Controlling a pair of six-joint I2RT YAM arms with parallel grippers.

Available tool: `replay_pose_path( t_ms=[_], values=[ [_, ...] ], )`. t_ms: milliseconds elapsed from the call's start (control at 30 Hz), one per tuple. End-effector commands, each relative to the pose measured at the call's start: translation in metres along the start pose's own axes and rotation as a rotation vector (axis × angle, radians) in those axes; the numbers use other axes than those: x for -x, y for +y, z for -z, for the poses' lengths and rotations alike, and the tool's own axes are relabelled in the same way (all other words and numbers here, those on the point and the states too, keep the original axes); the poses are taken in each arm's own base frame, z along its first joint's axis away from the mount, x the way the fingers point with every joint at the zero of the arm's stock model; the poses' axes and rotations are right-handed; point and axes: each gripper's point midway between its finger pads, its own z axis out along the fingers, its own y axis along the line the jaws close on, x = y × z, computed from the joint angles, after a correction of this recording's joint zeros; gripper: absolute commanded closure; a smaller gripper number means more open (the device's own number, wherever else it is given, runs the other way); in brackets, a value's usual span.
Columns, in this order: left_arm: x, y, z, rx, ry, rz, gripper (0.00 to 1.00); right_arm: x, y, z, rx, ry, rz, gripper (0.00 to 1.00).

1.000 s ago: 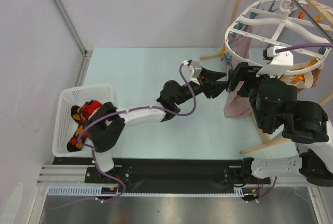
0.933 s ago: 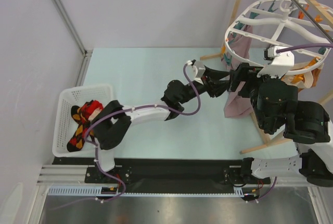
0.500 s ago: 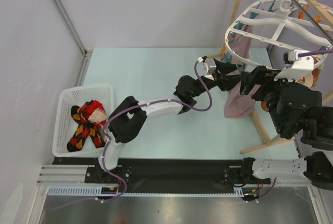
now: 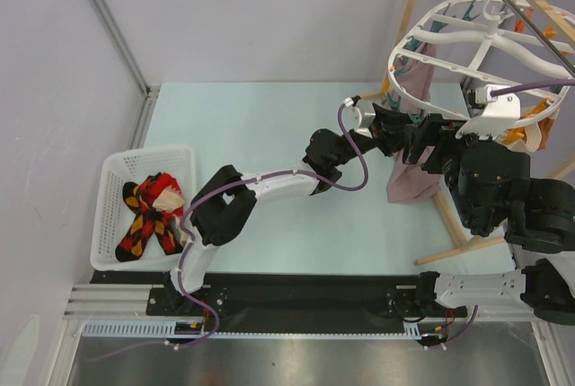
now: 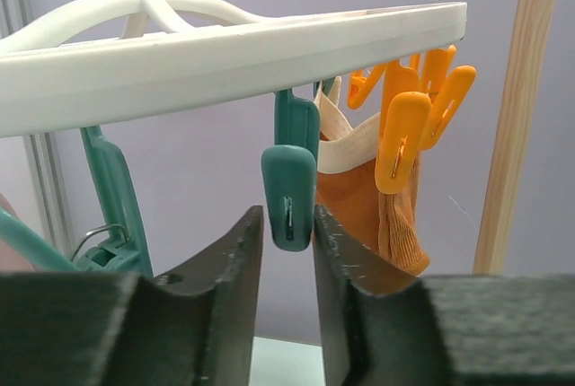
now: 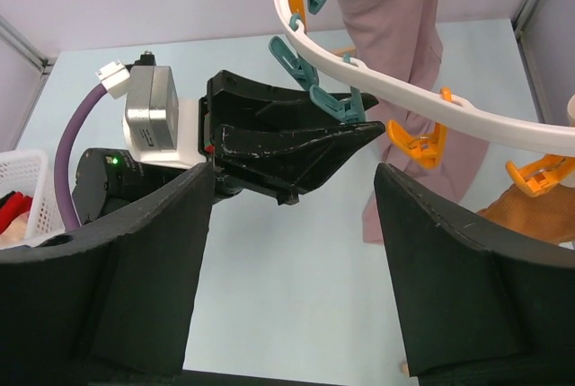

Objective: Clip the socks to the hanger

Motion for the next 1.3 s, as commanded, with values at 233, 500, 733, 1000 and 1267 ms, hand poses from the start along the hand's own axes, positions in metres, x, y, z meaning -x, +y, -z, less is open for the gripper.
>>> replay_pose_path(
  t_ms=[233,500,733,1000,1267],
  values=[
    [0.041,-0.021,-0.005,-0.056,-0.048,0.019,0.92,-0.013,-0.010,-0.006,-0.066,0.020,-0.012,0.36],
    [0.053,-0.031,0.005,-0.054,-0.028,0.080,0.99,-0.034,-0.012,-0.035,-0.106,0.143,0.023,0.36],
    [0.055,-0.040,0.006,-0.070,0.036,0.154,1.00,-0.035,-0.012,-0.041,-0.100,0.136,-0.002,0.36],
    [0.060,-0.048,0.006,-0.088,0.068,0.211,1.00,-0.029,-0.017,-0.044,-0.133,0.090,-0.029,0.36],
    [0.068,-0.055,0.010,-0.104,0.060,0.246,1.00,-0.018,-0.021,-0.048,-0.156,-0.005,-0.081,0.39]
  ],
)
